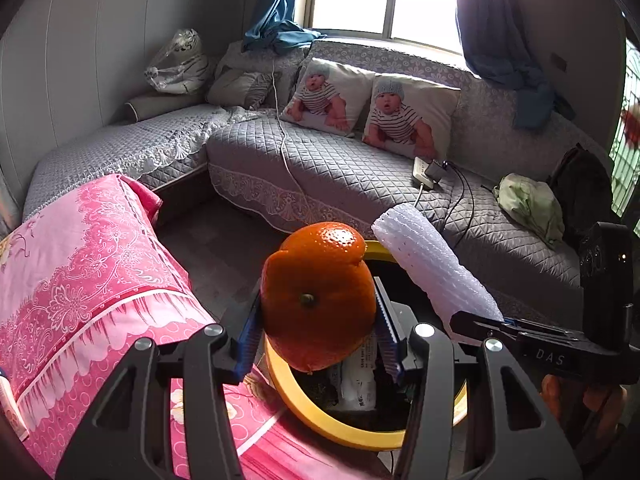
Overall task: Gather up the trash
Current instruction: 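Carry the orange and foam sleeve over the bin with both tools, then open both tools to drop the orange and foam sleeve into the bin, then grasp the green-and-white medicine box with the right tool, then grasp the pink hand-cream tube with the left tool while the right holds the box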
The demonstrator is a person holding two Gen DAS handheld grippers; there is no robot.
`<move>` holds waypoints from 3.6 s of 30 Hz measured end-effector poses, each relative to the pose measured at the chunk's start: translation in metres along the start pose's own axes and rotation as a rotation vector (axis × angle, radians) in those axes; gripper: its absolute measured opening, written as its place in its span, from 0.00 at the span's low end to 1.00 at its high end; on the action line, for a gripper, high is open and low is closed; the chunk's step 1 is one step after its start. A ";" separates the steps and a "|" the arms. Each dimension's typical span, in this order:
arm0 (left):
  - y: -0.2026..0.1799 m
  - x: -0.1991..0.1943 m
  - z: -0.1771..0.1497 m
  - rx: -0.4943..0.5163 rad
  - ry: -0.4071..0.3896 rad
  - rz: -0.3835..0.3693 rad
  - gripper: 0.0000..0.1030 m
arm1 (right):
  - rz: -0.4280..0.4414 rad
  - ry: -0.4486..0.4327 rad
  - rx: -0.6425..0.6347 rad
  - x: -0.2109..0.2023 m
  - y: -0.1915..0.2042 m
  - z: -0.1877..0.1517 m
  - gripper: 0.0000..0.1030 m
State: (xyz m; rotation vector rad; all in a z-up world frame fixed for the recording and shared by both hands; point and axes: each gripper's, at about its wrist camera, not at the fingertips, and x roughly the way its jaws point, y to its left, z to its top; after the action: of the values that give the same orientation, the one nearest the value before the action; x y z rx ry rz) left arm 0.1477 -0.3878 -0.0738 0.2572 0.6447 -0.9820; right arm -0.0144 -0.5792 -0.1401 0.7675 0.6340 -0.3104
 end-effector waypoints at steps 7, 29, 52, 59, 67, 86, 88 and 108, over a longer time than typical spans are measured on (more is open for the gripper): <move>-0.006 0.022 0.001 -0.015 0.033 -0.030 0.48 | -0.013 0.028 0.046 0.009 -0.018 0.000 0.23; 0.079 -0.089 0.010 -0.335 -0.260 0.080 0.92 | 0.080 -0.026 -0.077 -0.008 0.019 0.000 0.48; 0.277 -0.422 -0.173 -0.661 -0.575 0.812 0.92 | 0.398 0.327 -1.064 0.111 0.447 -0.183 0.68; 0.300 -0.439 -0.220 -0.736 -0.546 0.849 0.92 | 0.231 0.303 -1.254 0.166 0.517 -0.237 0.80; 0.319 -0.430 -0.248 -0.781 -0.462 0.831 0.92 | 0.067 0.339 -1.309 0.218 0.547 -0.260 0.80; 0.322 -0.372 -0.230 -0.633 -0.261 0.778 0.92 | 0.332 0.450 -0.897 0.164 0.479 -0.146 0.60; 0.323 -0.364 -0.225 -0.593 -0.258 0.759 0.92 | 0.361 0.471 -0.844 0.155 0.458 -0.131 0.60; 0.300 -0.168 -0.138 -0.495 0.141 0.519 0.92 | 0.509 0.421 -0.584 0.104 0.334 -0.071 0.61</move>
State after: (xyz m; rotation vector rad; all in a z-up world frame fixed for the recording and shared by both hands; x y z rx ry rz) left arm 0.2792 -0.0425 -0.1040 0.0465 0.8731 -0.2911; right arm 0.1958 -0.3019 -0.0626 0.4015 0.8429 0.5030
